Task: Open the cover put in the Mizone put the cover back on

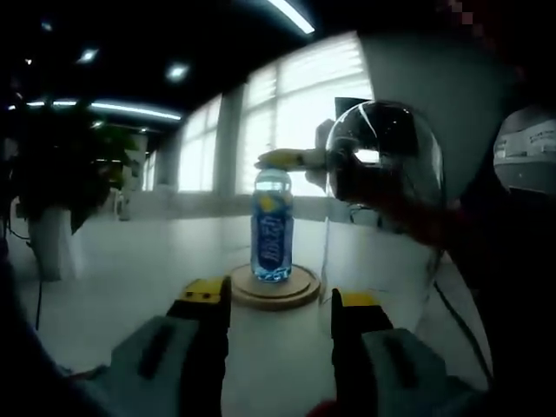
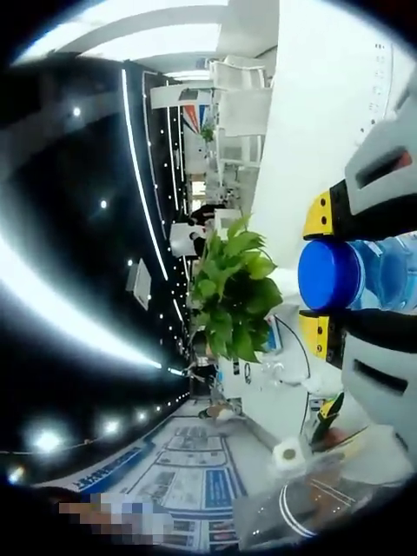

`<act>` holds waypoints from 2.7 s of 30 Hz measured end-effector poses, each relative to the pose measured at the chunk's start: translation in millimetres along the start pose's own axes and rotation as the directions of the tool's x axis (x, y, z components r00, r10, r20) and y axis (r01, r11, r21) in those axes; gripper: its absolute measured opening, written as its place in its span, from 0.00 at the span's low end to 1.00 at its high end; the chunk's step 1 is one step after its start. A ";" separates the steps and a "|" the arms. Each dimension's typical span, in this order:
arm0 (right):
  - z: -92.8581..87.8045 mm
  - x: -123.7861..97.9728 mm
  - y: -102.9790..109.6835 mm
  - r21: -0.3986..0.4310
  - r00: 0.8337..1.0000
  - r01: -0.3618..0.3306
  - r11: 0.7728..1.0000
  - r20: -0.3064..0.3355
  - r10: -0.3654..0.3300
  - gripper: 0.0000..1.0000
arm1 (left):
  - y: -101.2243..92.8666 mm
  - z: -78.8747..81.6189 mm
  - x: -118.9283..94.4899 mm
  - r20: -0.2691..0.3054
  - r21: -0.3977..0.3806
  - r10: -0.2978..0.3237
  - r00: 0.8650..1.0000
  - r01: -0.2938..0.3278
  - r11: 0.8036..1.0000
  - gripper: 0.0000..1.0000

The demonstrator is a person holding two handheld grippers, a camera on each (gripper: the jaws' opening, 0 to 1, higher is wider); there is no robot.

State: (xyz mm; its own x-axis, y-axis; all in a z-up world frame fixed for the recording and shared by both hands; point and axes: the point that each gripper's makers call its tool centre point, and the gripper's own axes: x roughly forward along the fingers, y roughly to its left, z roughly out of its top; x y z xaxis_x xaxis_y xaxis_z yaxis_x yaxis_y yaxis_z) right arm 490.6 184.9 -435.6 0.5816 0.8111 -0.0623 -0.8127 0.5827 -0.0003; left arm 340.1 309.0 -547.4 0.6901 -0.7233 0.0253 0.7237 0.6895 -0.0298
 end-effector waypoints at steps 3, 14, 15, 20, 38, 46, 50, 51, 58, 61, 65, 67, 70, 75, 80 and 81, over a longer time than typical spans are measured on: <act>0.4 0.3 -0.9 0.001 1.000 -0.004 1.000 0.002 0.004 0.25 | -0.6 -1.6 0.4 -0.007 0.002 -0.003 1.000 0.003 1.000 0.38; -0.1 -0.5 0.7 0.011 1.000 -0.005 1.000 0.011 0.004 0.25 | -1.7 -1.2 0.2 -0.007 0.005 -0.004 1.000 0.004 1.000 0.38; -0.1 -0.4 0.4 0.012 1.000 -0.005 1.000 0.012 0.005 0.25 | -2.3 -1.3 0.4 -0.007 0.004 -0.007 1.000 0.007 1.000 0.38; 0.1 -0.5 0.4 0.013 1.000 -0.004 1.000 0.013 0.003 0.25 | -2.7 -2.2 0.7 -0.010 0.004 -0.009 1.000 0.009 1.000 0.38; -0.4 -2.3 3.2 0.028 0.999 0.003 1.000 0.036 -0.004 0.25 | -0.7 -3.5 0.2 -0.015 0.013 -0.002 1.000 0.003 1.000 0.38; -0.2 -3.2 1.9 0.037 0.998 0.016 0.999 0.055 -0.018 0.25 | -0.3 -5.0 0.0 -0.023 0.025 0.002 1.000 -0.001 1.000 0.38; 0.1 -4.9 1.6 0.037 0.998 0.016 0.999 0.057 -0.018 0.25 | -2.0 -5.5 0.4 -0.025 0.025 -0.003 1.000 0.004 1.000 0.38; 0.2 -5.3 1.8 0.036 0.998 0.016 0.999 0.057 -0.018 0.24 | -1.9 -5.5 0.3 -0.025 0.025 -0.003 1.000 0.004 1.000 0.38; 2.2 -9.6 2.0 0.024 0.998 0.015 1.000 0.067 -0.017 0.24 | -1.5 -6.4 0.5 -0.029 0.028 0.001 1.000 0.000 1.000 0.38; 2.4 -13.7 2.7 0.024 0.998 0.010 1.000 0.070 -0.012 0.24 | -0.7 -6.0 0.4 -0.027 0.025 0.003 1.000 -0.002 1.000 0.38; 3.3 -19.3 1.7 0.017 0.997 0.018 1.000 0.073 -0.019 0.24 | -0.5 -6.4 0.5 -0.030 0.029 0.004 1.000 -0.003 1.000 0.38; 3.9 -21.3 1.0 0.016 0.997 0.020 1.000 0.075 -0.021 0.24 | -1.3 -6.0 0.6 -0.028 0.029 0.001 1.000 0.000 1.000 0.38; 3.1 -25.8 0.9 0.005 0.997 0.022 1.000 0.074 -0.022 0.24 | -0.6 -6.2 0.5 -0.029 0.028 0.004 1.000 -0.003 1.000 0.38; 5.3 -36.1 -0.2 0.000 0.996 0.030 1.000 0.089 -0.030 0.24 | -0.6 -7.0 0.7 -0.031 0.026 0.003 1.000 -0.002 1.000 0.38; 6.1 -47.4 -1.0 -0.003 0.994 0.038 0.999 0.098 -0.038 0.24 | 0.3 -4.5 0.1 -0.018 -0.004 0.003 1.000 -0.003 1.000 0.38; 5.2 -50.8 0.2 -0.008 0.994 0.041 0.999 0.098 -0.040 0.24 | 0.5 -3.6 -0.1 -0.013 -0.010 0.004 1.000 -0.004 1.000 0.38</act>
State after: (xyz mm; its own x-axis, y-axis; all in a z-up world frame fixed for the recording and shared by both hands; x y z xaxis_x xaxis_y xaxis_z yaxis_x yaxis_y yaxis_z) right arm 461.1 144.0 -427.2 0.6141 0.7885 0.0356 -0.7887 0.6147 -0.0113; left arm 340.3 309.2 -551.0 0.6927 -0.7211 0.0120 0.7210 0.6918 -0.0397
